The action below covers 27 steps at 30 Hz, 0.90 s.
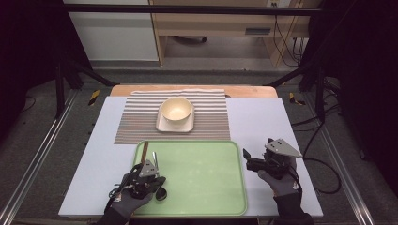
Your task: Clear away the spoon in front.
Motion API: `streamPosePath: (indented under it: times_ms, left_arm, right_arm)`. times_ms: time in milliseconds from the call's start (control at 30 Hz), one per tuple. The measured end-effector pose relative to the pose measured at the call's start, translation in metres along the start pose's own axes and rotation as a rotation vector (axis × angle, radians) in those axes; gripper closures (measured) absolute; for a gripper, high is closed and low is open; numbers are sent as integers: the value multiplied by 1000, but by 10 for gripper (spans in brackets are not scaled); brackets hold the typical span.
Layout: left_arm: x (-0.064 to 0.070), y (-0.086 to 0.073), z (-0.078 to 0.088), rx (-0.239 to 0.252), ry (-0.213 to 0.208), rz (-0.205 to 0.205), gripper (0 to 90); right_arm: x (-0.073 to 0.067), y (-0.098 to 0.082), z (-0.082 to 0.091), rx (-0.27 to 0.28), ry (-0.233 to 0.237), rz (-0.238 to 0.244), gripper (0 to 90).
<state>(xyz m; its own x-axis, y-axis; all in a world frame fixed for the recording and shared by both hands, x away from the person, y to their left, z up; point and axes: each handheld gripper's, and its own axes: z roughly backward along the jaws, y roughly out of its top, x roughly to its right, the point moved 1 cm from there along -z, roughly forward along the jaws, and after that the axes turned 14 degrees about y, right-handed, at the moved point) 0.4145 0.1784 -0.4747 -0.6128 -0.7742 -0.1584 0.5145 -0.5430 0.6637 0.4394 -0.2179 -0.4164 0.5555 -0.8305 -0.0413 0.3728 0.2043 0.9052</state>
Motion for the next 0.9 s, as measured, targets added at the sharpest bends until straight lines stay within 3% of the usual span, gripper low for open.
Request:
streamPosePath:
  times_ms: [200, 400, 700, 900]
  left_arm:
    - [6, -1, 2, 4, 2, -26, 892]
    - [3, -6, 7, -3, 17, -32, 896]
    - [-3, -11, 10, -6, 27, -14, 896]
    - [-7, -6, 6, 11, 52, 1, 895]
  right_arm:
    - [0, 0, 0, -1, -1, 0, 50]
    - [0, 0, 0, -1, 0, 1, 50]
    - [-1, -1, -1, -4, 0, 3, 50]
    - [-1, 0, -1, -2, 2, -1, 50]
